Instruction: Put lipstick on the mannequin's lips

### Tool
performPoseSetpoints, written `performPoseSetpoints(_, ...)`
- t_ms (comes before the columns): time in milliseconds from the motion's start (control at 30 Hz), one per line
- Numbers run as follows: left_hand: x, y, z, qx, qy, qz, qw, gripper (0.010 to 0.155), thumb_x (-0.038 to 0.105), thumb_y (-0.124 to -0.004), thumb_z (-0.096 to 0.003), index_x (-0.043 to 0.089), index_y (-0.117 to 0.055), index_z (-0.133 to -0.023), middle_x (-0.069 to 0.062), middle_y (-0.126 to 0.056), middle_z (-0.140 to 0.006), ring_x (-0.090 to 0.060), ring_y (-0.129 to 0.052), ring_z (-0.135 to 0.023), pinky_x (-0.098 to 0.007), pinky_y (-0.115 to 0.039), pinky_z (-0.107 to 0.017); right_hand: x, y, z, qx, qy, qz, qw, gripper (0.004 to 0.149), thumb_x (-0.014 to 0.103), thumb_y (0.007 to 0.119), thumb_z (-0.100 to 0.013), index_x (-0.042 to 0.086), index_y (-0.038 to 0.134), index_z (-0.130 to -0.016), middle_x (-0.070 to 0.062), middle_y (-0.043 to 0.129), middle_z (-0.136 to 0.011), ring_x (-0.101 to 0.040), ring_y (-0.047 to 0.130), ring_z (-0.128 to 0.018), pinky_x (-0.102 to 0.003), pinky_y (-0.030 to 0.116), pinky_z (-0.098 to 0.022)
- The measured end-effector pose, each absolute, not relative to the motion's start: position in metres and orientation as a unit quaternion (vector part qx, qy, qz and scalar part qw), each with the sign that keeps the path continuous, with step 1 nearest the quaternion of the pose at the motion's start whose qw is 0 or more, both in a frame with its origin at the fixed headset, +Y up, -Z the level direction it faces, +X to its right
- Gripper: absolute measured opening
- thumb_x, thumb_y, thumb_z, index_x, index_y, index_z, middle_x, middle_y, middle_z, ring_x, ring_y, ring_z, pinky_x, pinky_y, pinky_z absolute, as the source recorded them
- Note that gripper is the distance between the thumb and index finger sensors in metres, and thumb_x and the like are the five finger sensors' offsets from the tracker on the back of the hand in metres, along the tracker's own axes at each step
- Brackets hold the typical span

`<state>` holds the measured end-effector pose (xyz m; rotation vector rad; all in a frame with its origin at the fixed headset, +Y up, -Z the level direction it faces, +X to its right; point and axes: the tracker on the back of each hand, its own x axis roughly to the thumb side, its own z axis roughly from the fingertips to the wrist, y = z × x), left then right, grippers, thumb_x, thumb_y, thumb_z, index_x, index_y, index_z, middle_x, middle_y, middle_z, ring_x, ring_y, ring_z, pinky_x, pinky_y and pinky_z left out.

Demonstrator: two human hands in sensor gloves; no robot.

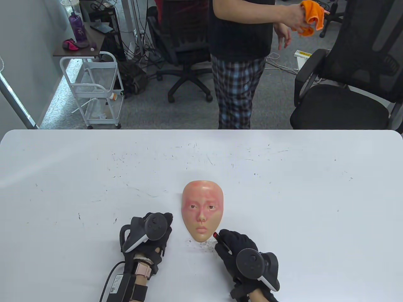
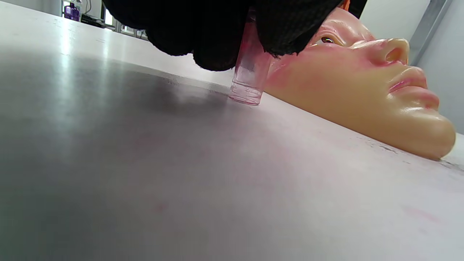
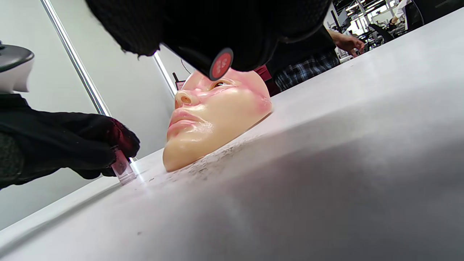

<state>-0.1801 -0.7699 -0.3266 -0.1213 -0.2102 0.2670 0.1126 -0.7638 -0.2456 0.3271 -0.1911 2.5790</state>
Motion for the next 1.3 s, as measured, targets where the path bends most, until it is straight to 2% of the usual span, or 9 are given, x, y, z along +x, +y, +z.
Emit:
performPoseSetpoints(200,-0.184,-0.747,-0.318,-0.008,-0.116,0.176,0.977,0.066,0.044,-0.077,-0.0506,0.022,-0.06,-0.111,-0.013,-0.072,-0.101,-0.039,-0.06,-0.096,-0.055,-0.053,-0.072,0.112,-0.764,-0.245,0.122,-0.078,0.951,0.272,0.053,0.043,0.085,-0.041,0.019,0.078,-0.087,-0.009,0.09,-0.081,-0.029,0.092,-0.066,-0.05,0.073,-0.055)
performPoseSetpoints(300,-0.169,-0.72,-0.306,0.032,-0.168,0.303,0.937,0.069,0.05,-0.078,-0.05,0.022,-0.06,-0.111,-0.014,-0.072,-0.101,-0.039,-0.06,-0.096,-0.056,-0.053,-0.071,0.111,-0.762,-0.244,0.125,-0.083,0.945,0.292,0.053,0.043,0.085,-0.041,0.019,0.078,-0.087,-0.008,0.09,-0.081,-0.028,0.092,-0.065,-0.05,0.073,-0.054)
performPoseSetpoints(400,-0.138,-0.707,-0.291,0.014,-0.234,0.385,0.893,0.072,0.055,-0.078,-0.049,0.022,-0.061,-0.11,-0.013,-0.073,-0.1,-0.039,-0.062,-0.095,-0.056,-0.055,-0.071,0.108,-0.756,-0.24,0.133,-0.095,0.925,0.343,0.053,0.044,0.085,-0.041,0.018,0.079,-0.087,-0.009,0.091,-0.079,-0.028,0.093,-0.064,-0.05,0.074,-0.053)
performPoseSetpoints(533,-0.098,-0.716,-0.282,-0.027,-0.29,0.406,0.866,0.071,0.058,-0.075,-0.0508,0.022,-0.058,-0.11,-0.009,-0.074,-0.099,-0.035,-0.064,-0.094,-0.052,-0.058,-0.07,0.1,-0.748,-0.232,0.14,-0.112,0.912,0.37,0.053,0.044,0.086,-0.04,0.017,0.08,-0.085,-0.009,0.093,-0.077,-0.028,0.094,-0.062,-0.05,0.075,-0.052)
performPoseSetpoints(600,-0.091,-0.72,-0.28,-0.023,-0.282,0.425,0.86,0.056,0.05,-0.073,-0.0543,0.023,-0.064,-0.103,-0.008,-0.076,-0.094,-0.034,-0.067,-0.09,-0.052,-0.059,-0.068,0.099,-0.746,-0.229,0.13,-0.124,0.918,0.353,0.054,0.044,0.086,-0.04,0.014,0.08,-0.084,-0.009,0.094,-0.074,-0.027,0.096,-0.059,-0.049,0.077,-0.05)
performPoseSetpoints(700,-0.093,-0.721,-0.28,-0.002,-0.281,0.418,0.864,0.05,0.047,-0.072,-0.0564,0.024,-0.065,-0.1,-0.005,-0.079,-0.09,-0.031,-0.071,-0.087,-0.049,-0.064,-0.065,0.099,-0.744,-0.227,0.124,-0.13,0.919,0.352,0.052,0.045,0.086,-0.039,0.015,0.083,-0.081,-0.008,0.096,-0.07,-0.026,0.097,-0.055,-0.048,0.078,-0.047)
performPoseSetpoints(833,-0.096,-0.726,-0.282,-0.01,-0.273,0.427,0.862,0.057,0.056,-0.07,-0.0556,0.026,-0.059,-0.103,-0.003,-0.075,-0.094,-0.03,-0.069,-0.09,-0.049,-0.063,-0.066,0.097,-0.747,-0.227,0.115,-0.139,0.908,0.377,0.053,0.044,0.086,-0.039,0.013,0.083,-0.082,-0.009,0.096,-0.07,-0.026,0.097,-0.055,-0.048,0.078,-0.046)
performPoseSetpoints(967,-0.095,-0.731,-0.282,-0.025,-0.26,0.462,0.848,0.056,0.057,-0.072,-0.0553,0.026,-0.061,-0.101,-0.004,-0.076,-0.092,-0.031,-0.069,-0.089,-0.049,-0.063,-0.066,0.098,-0.746,-0.225,0.108,-0.155,0.91,0.37,0.053,0.044,0.086,-0.039,0.014,0.083,-0.082,-0.008,0.097,-0.07,-0.025,0.098,-0.054,-0.047,0.079,-0.046)
performPoseSetpoints(1300,-0.094,-0.719,-0.277,0.018,-0.273,0.445,0.853,0.05,0.054,-0.071,-0.0564,0.024,-0.066,-0.096,-0.001,-0.082,-0.086,-0.028,-0.078,-0.084,-0.046,-0.07,-0.062,0.097,-0.746,-0.22,0.108,-0.188,0.909,0.355,0.054,0.045,0.085,-0.04,0.016,0.079,-0.085,-0.007,0.093,-0.074,-0.025,0.096,-0.059,-0.048,0.077,-0.049)
